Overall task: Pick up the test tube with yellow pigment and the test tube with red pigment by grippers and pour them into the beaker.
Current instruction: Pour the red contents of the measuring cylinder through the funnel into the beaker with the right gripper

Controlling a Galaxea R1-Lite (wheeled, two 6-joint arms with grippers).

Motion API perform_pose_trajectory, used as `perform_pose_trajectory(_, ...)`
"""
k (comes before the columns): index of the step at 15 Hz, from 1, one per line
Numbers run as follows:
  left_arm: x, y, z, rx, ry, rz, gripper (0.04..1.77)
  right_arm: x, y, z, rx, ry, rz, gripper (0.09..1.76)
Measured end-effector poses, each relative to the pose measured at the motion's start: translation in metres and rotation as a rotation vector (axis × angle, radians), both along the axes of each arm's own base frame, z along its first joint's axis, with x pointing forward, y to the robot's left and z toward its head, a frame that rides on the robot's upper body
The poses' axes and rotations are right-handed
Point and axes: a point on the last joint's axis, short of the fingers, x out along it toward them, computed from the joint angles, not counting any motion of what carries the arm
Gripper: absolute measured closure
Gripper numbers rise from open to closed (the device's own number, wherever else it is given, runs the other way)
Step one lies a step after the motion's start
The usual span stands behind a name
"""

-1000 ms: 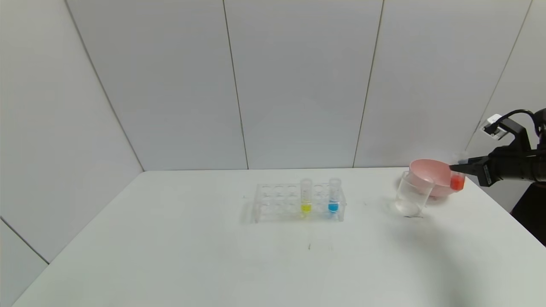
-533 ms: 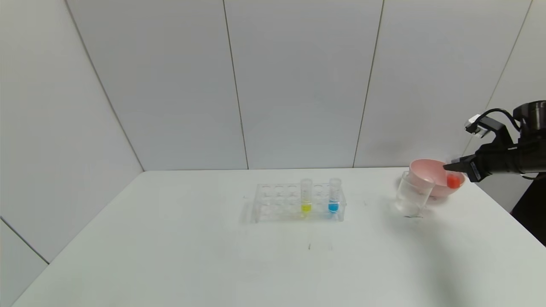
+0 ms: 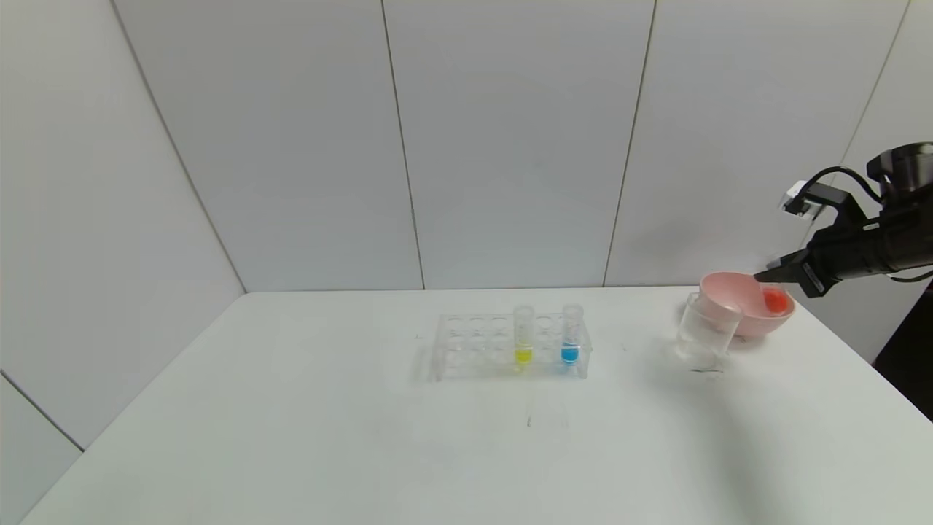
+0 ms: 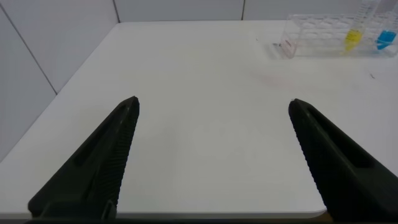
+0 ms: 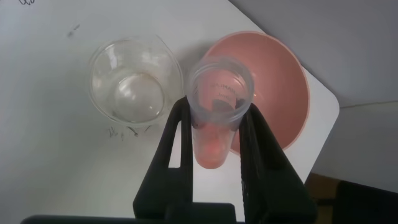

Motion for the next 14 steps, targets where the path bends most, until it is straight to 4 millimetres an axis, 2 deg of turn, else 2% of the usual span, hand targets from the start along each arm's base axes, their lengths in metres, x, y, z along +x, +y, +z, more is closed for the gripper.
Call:
perform_pose_trajectory(6, 0.0, 0.0, 0.0, 0.0, 0.0, 0.0, 0.09, -0.005, 0.001, 0.015, -0.162, 0.006, 0.122, 1.35)
perform_pose_trajectory(14, 0.0, 0.0, 0.0, 0.0, 0.0, 0.0, 0.09, -0.009, 0.01, 0.008, -0.323, 0.07, 0.202, 1.35)
